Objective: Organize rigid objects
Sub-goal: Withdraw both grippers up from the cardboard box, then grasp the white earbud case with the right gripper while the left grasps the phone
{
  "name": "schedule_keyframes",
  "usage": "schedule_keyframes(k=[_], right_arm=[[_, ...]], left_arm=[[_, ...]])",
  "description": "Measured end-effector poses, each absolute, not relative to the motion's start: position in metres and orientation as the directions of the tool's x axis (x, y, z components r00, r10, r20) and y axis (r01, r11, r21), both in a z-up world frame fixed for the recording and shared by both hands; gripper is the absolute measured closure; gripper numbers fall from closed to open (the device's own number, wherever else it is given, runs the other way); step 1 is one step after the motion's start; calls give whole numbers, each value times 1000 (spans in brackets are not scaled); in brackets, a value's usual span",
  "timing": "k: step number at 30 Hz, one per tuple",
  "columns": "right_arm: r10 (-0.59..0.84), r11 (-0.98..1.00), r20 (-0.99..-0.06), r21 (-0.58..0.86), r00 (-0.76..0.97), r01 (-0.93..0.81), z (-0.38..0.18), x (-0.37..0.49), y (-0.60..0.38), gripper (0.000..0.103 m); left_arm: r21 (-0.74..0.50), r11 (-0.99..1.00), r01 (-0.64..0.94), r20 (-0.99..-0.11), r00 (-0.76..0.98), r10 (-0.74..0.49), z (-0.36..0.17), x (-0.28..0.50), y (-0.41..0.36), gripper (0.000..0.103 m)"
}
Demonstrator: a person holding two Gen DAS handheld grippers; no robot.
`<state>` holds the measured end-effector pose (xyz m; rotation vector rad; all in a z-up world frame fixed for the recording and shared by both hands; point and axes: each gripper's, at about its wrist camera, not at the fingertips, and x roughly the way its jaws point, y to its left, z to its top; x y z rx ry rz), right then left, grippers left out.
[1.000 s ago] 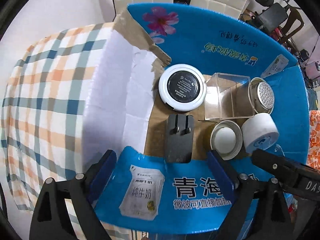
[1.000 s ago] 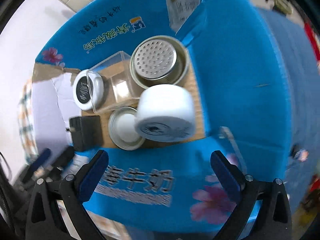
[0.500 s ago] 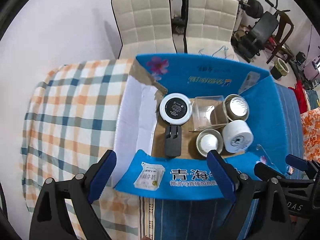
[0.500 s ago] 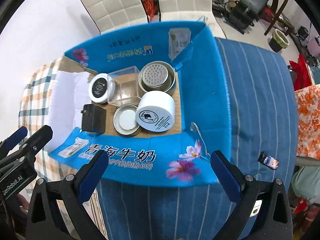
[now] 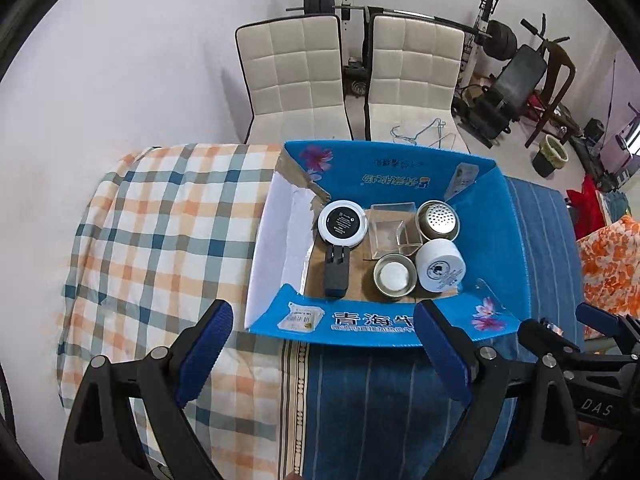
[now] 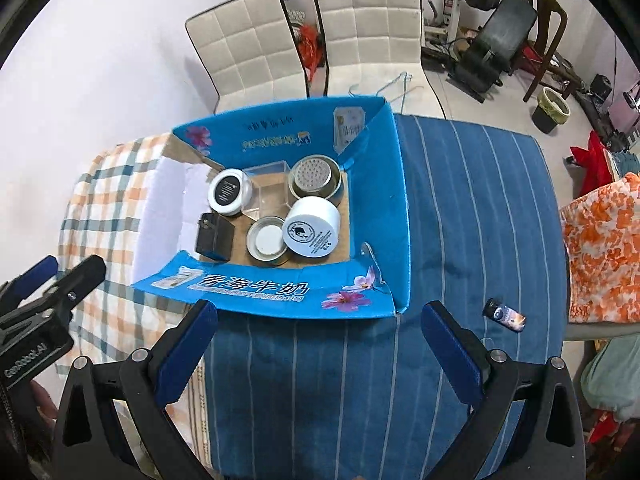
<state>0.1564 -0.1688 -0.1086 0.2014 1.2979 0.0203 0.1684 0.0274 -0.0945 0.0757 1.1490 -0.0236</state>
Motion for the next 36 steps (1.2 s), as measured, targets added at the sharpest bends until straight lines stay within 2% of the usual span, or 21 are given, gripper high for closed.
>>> schedule_keyframes(k=[8, 16, 19, 24, 33, 34, 35, 36], right_arm=[[149, 979, -932, 186, 331, 83, -72, 135, -187, 0], [118, 952, -942, 198, 314, 234, -82, 111, -262, 0], [79, 925, -961, 171, 266, 340, -107, 99, -309, 0], [76, 855, -990, 128, 123, 503, -181, 66, -383, 0], [166, 800, -985, 103, -53, 591, -304, 30, -414, 1], [167, 801, -984, 98, -64, 591, -311, 28, -413, 6], [165, 803, -983, 91, -74, 590, -318, 28, -412, 19], [153, 804, -984, 72, -88, 590, -325, 26, -412, 19]], left_arm=[[58, 996, 69, -894, 447, 21, -73, 147, 8, 10], [61, 986, 158, -897, 441, -15, -76, 138, -53, 10], [64, 972, 224, -907, 419, -37, -90, 135, -89, 10], [70, 933, 353, -940, 338, -57, -133, 130, -160, 10], [115, 856, 504, -974, 225, -2, -210, 116, -251, 10], [126, 847, 517, -975, 220, 11, -217, 114, -257, 10], [134, 837, 530, -977, 214, 21, -224, 113, -262, 10], [144, 827, 544, -978, 207, 34, -231, 113, -268, 10]])
